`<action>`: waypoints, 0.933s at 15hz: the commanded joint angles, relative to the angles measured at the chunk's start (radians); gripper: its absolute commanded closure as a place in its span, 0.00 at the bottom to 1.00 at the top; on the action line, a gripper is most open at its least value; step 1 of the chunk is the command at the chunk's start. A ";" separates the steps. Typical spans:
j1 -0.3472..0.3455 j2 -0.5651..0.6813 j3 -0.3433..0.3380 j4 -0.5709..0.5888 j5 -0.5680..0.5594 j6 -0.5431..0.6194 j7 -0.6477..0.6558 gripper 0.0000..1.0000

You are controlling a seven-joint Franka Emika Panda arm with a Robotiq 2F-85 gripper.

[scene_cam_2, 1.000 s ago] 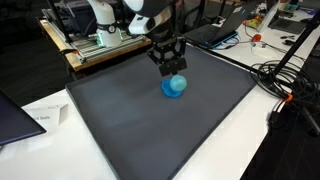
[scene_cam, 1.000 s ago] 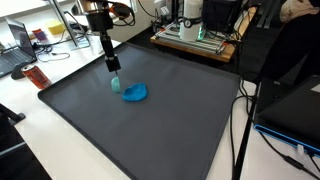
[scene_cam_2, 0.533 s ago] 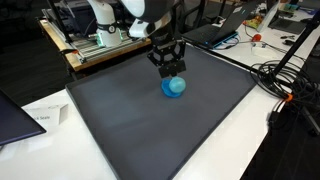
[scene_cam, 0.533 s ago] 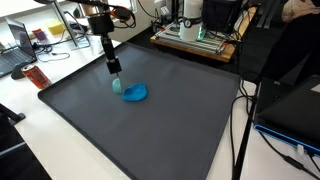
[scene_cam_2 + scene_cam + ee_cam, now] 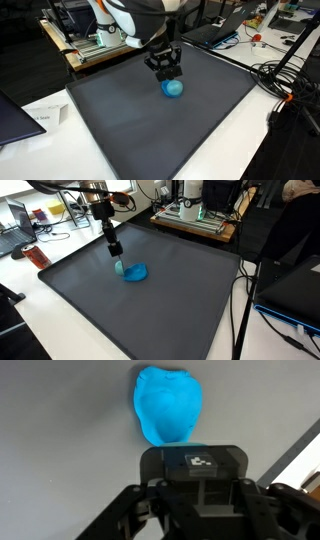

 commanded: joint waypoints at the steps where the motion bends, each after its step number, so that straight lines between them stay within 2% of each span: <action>1: -0.056 0.048 0.060 -0.014 0.007 0.026 0.014 0.78; 6: -0.105 0.098 0.124 0.006 0.007 0.026 0.007 0.78; 14: -0.152 0.128 0.178 -0.005 0.007 0.026 0.023 0.78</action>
